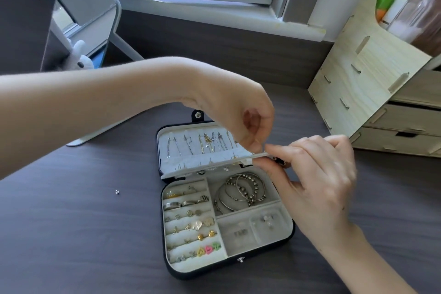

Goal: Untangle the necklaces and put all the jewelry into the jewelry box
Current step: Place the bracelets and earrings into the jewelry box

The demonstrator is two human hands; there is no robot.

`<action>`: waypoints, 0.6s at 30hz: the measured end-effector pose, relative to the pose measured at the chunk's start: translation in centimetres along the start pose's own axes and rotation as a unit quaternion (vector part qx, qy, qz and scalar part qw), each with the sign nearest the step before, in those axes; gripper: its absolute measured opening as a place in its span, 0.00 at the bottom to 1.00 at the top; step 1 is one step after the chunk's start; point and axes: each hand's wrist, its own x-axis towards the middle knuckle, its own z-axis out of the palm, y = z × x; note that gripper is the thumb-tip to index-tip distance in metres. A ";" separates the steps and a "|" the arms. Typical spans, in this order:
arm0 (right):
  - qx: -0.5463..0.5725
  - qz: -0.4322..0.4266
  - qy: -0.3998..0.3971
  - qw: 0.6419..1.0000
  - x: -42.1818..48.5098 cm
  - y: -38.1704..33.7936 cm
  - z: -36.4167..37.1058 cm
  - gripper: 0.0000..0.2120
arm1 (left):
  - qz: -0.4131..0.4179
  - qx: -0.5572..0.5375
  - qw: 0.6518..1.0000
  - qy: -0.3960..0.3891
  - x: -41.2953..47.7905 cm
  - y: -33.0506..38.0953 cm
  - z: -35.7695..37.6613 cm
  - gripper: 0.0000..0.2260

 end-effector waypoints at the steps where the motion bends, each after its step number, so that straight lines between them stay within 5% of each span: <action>1: 0.003 0.001 0.000 1.000 0.2 0.0 0.0 0.10 | -0.006 -0.025 1.000 0.012 -0.1 -0.1 0.1 0.08; 7: 0.016 0.013 -0.024 0.999 1.6 0.4 0.6 0.12 | -0.006 -0.064 0.995 0.078 -6.9 1.2 -0.6 0.16; 13: 0.087 0.060 -0.079 0.991 3.5 0.9 1.8 0.12 | -0.049 -0.074 0.974 0.208 -8.7 -0.5 1.7 0.02; 18: 0.223 0.189 -0.113 0.950 3.8 -0.4 0.6 0.05 | -0.079 -0.117 0.951 0.274 -8.5 -1.9 1.6 0.02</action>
